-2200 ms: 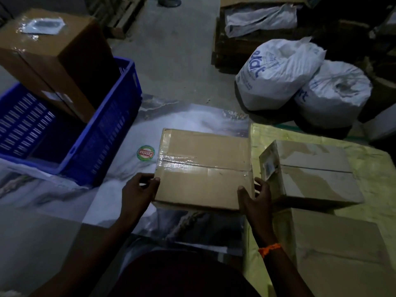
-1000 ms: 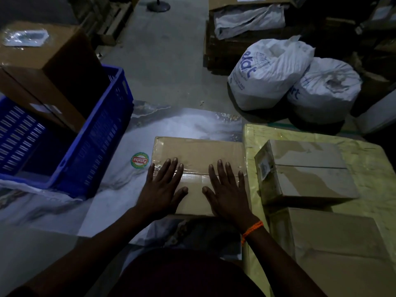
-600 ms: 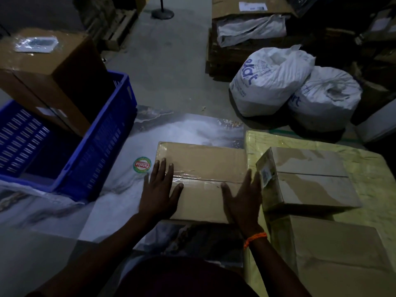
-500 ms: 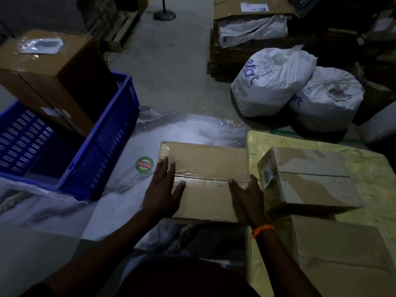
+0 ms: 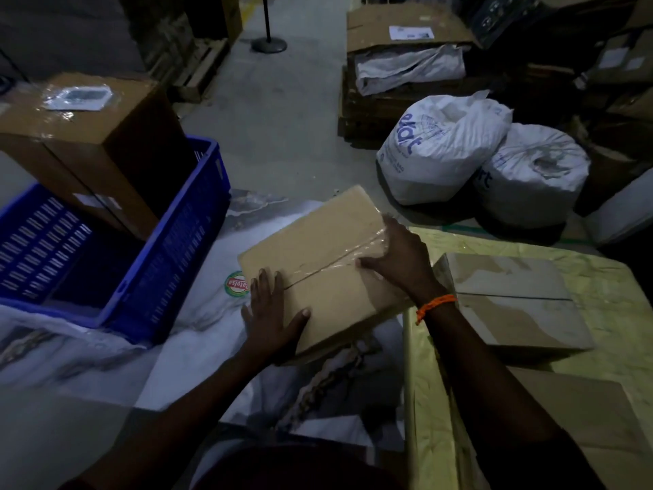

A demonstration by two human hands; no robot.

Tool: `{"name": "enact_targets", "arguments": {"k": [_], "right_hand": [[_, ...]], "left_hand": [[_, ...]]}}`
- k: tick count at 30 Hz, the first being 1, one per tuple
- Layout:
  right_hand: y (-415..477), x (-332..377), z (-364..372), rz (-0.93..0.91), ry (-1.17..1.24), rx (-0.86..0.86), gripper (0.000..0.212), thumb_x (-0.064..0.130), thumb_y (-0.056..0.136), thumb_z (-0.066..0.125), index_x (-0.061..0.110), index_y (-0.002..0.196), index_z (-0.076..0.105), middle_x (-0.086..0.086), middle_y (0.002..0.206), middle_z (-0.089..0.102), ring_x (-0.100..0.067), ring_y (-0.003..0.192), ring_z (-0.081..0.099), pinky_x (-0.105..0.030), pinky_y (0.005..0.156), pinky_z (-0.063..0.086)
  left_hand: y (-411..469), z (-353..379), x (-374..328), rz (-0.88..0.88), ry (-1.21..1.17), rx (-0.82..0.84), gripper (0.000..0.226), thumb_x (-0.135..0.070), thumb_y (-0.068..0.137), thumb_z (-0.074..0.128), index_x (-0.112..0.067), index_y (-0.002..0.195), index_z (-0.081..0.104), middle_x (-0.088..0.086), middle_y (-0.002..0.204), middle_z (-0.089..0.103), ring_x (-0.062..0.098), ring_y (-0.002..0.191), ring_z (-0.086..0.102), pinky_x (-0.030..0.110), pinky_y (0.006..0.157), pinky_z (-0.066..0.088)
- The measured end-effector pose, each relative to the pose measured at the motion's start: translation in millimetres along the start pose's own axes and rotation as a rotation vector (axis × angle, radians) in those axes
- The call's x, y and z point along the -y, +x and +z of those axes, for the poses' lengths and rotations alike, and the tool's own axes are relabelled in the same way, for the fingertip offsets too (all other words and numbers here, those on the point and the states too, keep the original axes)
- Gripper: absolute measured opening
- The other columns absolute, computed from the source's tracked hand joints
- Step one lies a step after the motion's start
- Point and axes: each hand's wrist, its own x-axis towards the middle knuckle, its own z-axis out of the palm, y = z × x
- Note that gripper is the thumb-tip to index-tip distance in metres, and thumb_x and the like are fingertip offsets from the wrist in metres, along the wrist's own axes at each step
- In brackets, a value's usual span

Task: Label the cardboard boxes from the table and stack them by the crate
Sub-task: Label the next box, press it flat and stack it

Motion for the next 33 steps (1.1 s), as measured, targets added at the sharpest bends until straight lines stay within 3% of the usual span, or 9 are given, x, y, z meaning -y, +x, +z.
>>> {"name": "enact_targets", "arguments": {"k": [4, 9, 13, 17, 23, 25, 28, 32, 33], "right_hand": [[3.4, 40.3, 2.8, -0.175, -0.133, 0.069, 0.105, 0.039, 0.074, 0.089, 0.016, 0.159, 0.032, -0.007, 0.159, 0.045, -0.027, 0.141, 0.046, -0.032, 0.108, 0.034], [-0.8, 74.1, 9.2, -0.368, -0.192, 0.115, 0.109, 0.038, 0.075, 0.089, 0.018, 0.162, 0.027, -0.005, 0.163, 0.041, -0.025, 0.145, 0.043, -0.032, 0.112, 0.034], [-4.5, 97.8, 12.3, -0.492, -0.244, 0.189, 0.11, 0.034, 0.078, 0.088, 0.019, 0.164, 0.021, -0.006, 0.166, 0.035, -0.026, 0.148, 0.039, -0.036, 0.115, 0.037], [-1.3, 101.4, 11.5, -0.542, -0.294, 0.215, 0.112, 0.033, 0.08, 0.088, 0.022, 0.165, 0.016, -0.004, 0.168, 0.031, -0.026, 0.15, 0.036, -0.037, 0.113, 0.04], [-5.3, 97.0, 5.2, -0.655, -0.304, 0.208, 0.105, 0.029, 0.081, 0.086, 0.029, 0.164, 0.022, 0.001, 0.166, 0.034, -0.024, 0.149, 0.038, -0.04, 0.109, 0.045], [-8.6, 98.4, 4.5, -0.721, -0.295, 0.203, 0.097, 0.017, 0.081, 0.085, 0.028, 0.161, 0.031, 0.002, 0.164, 0.038, -0.024, 0.15, 0.038, -0.041, 0.107, 0.046], [-11.1, 95.0, 6.6, -0.812, -0.208, 0.169, 0.077, -0.003, 0.082, 0.076, 0.021, 0.151, 0.051, -0.004, 0.155, 0.052, -0.029, 0.145, 0.045, -0.045, 0.106, 0.048], [-16.6, 66.6, 23.6, -0.939, -0.165, 0.132, 0.053, 0.011, 0.092, 0.056, 0.012, 0.145, 0.057, -0.01, 0.152, 0.054, -0.035, 0.14, 0.051, -0.054, 0.112, 0.041], [-19.2, 58.2, 26.4, -0.91, -0.172, 0.139, 0.056, 0.015, 0.094, 0.052, 0.014, 0.15, 0.052, -0.007, 0.157, 0.049, -0.032, 0.145, 0.045, -0.054, 0.117, 0.037]], "left_hand": [[-4.4, -34.3, 6.4, -0.129, -0.061, 0.041, 0.144, -0.103, 0.047, 0.037, -0.032, 0.152, -0.031, -0.003, 0.16, -0.04, 0.018, 0.15, -0.031, 0.058, 0.121, -0.01], [2.5, -60.4, 25.7, -0.048, -0.043, -0.036, 0.171, -0.108, 0.03, 0.05, -0.022, 0.148, -0.04, 0.008, 0.154, -0.047, 0.026, 0.146, -0.039, 0.052, 0.125, -0.01], [-0.6, -72.6, 22.7, -0.173, -0.18, -0.117, 0.177, -0.095, 0.028, 0.068, -0.019, 0.154, -0.032, 0.008, 0.166, -0.025, 0.028, 0.155, -0.017, 0.049, 0.126, -0.002], [-1.9, -73.0, 19.1, -0.202, -0.195, -0.224, 0.168, -0.088, 0.033, 0.076, -0.018, 0.159, -0.01, 0.011, 0.168, 0.005, 0.031, 0.153, 0.009, 0.048, 0.124, 0.01], [-20.0, -55.9, 15.5, -0.223, -0.253, -0.334, 0.139, -0.061, 0.047, 0.096, -0.013, 0.15, 0.017, 0.003, 0.149, 0.024, 0.021, 0.135, 0.024, 0.038, 0.11, 0.031], [-21.6, -39.7, 18.3, -0.211, -0.283, -0.391, 0.107, -0.054, 0.06, 0.094, -0.005, 0.133, 0.033, 0.0, 0.128, 0.032, 0.015, 0.118, 0.031, 0.035, 0.103, 0.034], [-26.5, -12.9, 34.0, -0.083, -0.234, -0.376, 0.053, -0.06, 0.089, 0.066, -0.009, 0.09, 0.052, 0.003, 0.088, 0.051, 0.021, 0.085, 0.053, 0.045, 0.084, 0.051], [-38.3, -17.0, 18.4, 0.014, -0.335, -0.299, 0.068, -0.049, 0.077, 0.083, -0.049, 0.127, 0.037, 0.002, 0.129, 0.053, 0.021, 0.113, 0.057, 0.038, 0.091, 0.052], [-38.4, -19.3, 16.5, 0.029, -0.321, -0.272, 0.075, -0.048, 0.078, 0.084, -0.047, 0.133, 0.034, -0.003, 0.134, 0.05, 0.019, 0.118, 0.055, 0.039, 0.094, 0.053]]}}
